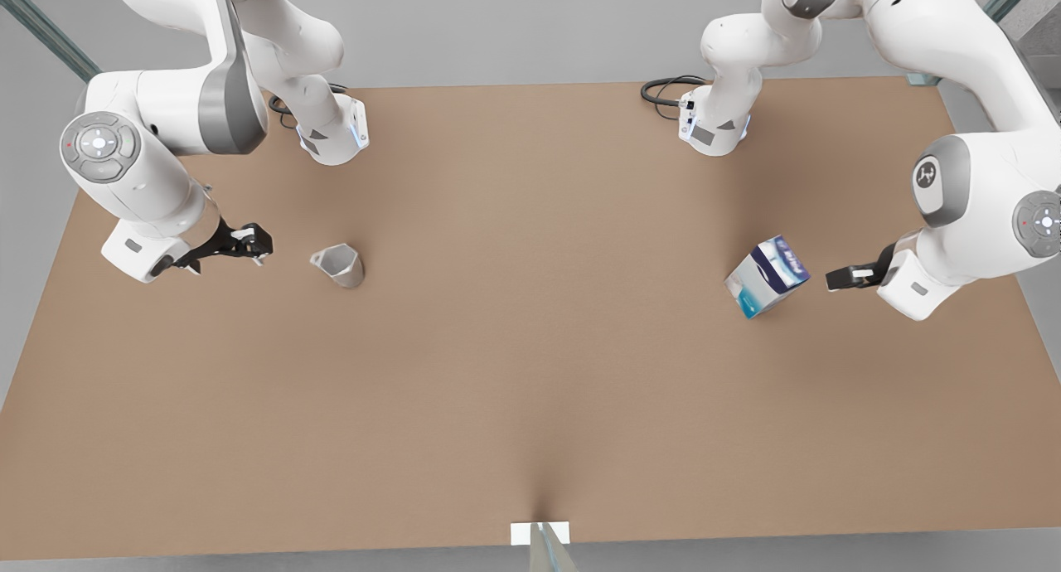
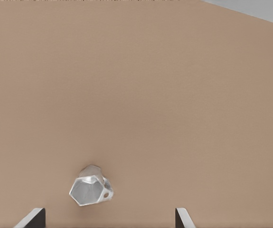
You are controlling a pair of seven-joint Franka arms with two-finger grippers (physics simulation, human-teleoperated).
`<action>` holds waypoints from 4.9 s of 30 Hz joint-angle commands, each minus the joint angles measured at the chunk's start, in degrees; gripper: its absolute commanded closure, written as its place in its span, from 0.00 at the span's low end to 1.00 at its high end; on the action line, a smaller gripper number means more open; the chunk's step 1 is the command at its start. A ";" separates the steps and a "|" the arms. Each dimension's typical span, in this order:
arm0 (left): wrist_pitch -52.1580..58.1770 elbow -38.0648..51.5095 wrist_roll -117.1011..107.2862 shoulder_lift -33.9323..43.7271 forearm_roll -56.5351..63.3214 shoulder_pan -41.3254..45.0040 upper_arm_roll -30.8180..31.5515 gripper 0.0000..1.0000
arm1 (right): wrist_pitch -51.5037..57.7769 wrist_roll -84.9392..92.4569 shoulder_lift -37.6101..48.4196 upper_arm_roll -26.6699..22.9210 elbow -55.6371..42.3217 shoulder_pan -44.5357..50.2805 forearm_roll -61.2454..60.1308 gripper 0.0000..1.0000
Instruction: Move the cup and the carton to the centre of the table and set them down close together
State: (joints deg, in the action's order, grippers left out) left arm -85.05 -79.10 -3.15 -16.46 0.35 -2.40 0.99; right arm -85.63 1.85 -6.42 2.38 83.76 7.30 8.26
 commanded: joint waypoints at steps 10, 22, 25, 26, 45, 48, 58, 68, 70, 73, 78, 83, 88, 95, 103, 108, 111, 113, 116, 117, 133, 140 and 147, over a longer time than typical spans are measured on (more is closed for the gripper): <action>3.57 2.73 -0.37 -3.49 4.30 1.96 -0.12 0.00 | -17.80 -18.28 10.72 6.23 34.00 1.14 -5.18 0.00; 3.40 2.55 -0.45 -4.10 5.45 2.84 -0.03 0.00 | -39.87 -18.37 12.13 8.78 56.16 0.35 -9.84 0.00; 3.48 2.81 0.07 -3.84 5.45 2.66 -0.03 0.00 | -43.92 -18.37 8.88 8.78 55.99 0.35 -9.93 0.00; 3.57 2.81 -0.01 -3.84 5.45 2.66 -0.03 0.00 | -44.79 -18.37 8.27 8.78 55.99 0.26 -9.93 0.00; 3.66 2.20 0.42 -3.93 5.18 2.05 -0.12 0.00 | -47.96 -18.28 3.87 10.01 57.22 -3.78 -11.87 0.00; 3.75 2.20 0.42 -4.10 5.18 2.05 -0.12 0.00 | -48.31 -18.19 3.61 10.01 57.22 -3.96 -11.87 0.00; 3.40 2.20 0.25 -6.04 5.01 2.14 -0.11 0.00 | -49.98 -18.19 1.76 10.01 57.22 -3.96 -11.95 0.00; 3.13 2.11 0.25 -6.48 3.60 1.26 -0.12 0.00 | -51.91 -18.11 -0.61 10.01 57.66 -3.87 -11.95 0.00; 3.22 2.11 0.34 -6.48 3.60 1.26 -0.12 0.00 | -51.91 -17.93 -1.14 10.01 57.92 -4.05 -11.95 0.30; 3.13 2.11 0.34 -6.65 3.60 1.17 -0.12 0.00 | -51.83 -17.93 -2.10 10.01 57.92 -5.28 -11.95 0.71; 3.04 2.20 0.42 -7.00 3.69 0.73 -0.12 0.00 | -51.83 -17.75 -3.25 10.01 57.92 -5.19 -11.87 0.73; 2.96 2.20 0.51 -7.18 3.69 0.64 -0.12 0.00 | -51.91 -17.84 -4.30 9.92 57.74 -5.19 -11.78 0.74; 2.96 2.29 0.51 -7.09 3.60 0.64 -0.12 0.00 | -51.74 -17.58 -4.04 9.92 57.30 -5.28 -11.69 0.74; 3.40 2.20 0.42 -6.74 3.34 0.64 -0.12 0.00 | -51.56 -17.67 -3.86 10.01 55.11 -4.93 -11.60 0.74; 3.31 2.55 -0.63 -6.92 3.69 1.26 -0.29 0.00 | -45.94 -18.46 -33.04 5.45 5.11 16.07 -16.08 0.73; -3.18 2.73 -13.20 -6.48 2.20 -2.26 -0.55 0.00 | -43.65 -18.46 -54.13 -13.80 -24.68 33.74 -33.31 0.72; -5.57 1.58 -14.43 -7.00 1.14 -2.35 -0.64 0.00 | -46.46 -19.07 -59.06 -14.07 -30.32 34.10 -33.84 0.71; -5.57 1.49 -18.21 -7.09 1.32 -1.91 -0.38 0.00 | -47.17 -19.07 -60.46 -14.42 -31.91 34.62 -33.84 0.26; -2.41 1.32 -18.82 -6.13 1.32 -0.24 0.24 0.00 | -47.26 -18.55 -60.03 -14.51 -31.91 34.62 -33.84 0.00; -1.70 1.41 -19.44 -6.56 1.58 1.17 0.50 0.00 | -47.26 -18.63 -60.03 -14.95 -31.99 34.62 -33.84 0.00; -20.86 -30.50 -20.32 6.88 -0.09 -3.14 0.50 0.00 | -47.08 -18.54 -56.33 -16.88 -31.91 34.62 -33.75 0.00; -23.23 -33.31 -20.84 8.64 -2.38 -2.43 0.59 0.00 | -42.08 -18.90 -52.03 -16.88 -31.82 34.53 -33.75 0.00; -24.99 -38.23 -25.50 11.72 -2.46 -2.17 1.47 0.00 | 1.00 -10.64 -19.70 -14.79 -19.00 18.38 -7.74 0.00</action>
State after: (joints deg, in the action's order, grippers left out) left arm -110.43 -118.03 -28.58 -4.42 -2.02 -4.08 2.46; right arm -84.90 -8.19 -22.61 -9.12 68.81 21.64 4.84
